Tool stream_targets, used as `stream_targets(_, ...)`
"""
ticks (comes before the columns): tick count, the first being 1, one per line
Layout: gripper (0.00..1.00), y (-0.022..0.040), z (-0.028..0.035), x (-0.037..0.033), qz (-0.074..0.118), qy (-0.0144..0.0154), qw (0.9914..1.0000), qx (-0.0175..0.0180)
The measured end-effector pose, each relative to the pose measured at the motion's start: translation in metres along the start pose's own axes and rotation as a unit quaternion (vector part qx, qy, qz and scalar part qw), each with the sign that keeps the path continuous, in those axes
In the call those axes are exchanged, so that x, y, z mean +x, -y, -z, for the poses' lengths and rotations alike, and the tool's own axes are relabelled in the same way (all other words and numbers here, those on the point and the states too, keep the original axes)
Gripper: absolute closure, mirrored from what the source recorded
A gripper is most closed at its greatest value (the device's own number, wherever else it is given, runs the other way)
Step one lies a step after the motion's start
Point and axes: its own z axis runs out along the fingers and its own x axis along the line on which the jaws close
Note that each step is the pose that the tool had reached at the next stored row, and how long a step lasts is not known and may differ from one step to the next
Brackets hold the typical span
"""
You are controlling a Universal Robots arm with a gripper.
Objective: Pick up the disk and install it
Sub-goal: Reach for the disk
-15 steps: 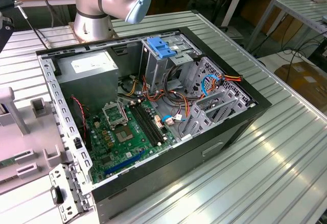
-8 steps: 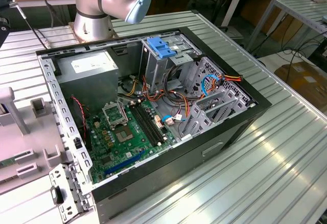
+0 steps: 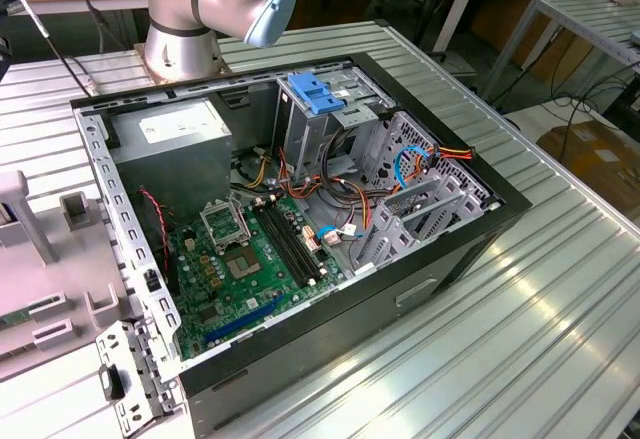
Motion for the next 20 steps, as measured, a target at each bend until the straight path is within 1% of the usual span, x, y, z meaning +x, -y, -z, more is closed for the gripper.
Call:
stream_targets(8,0.89,0.0006,-0.0005,0.0074,0.0,0.0,1.0,0.0)
stream_targets(20,0.89,0.001,-0.0011,0.0118,0.0,0.0,1.0,0.0)
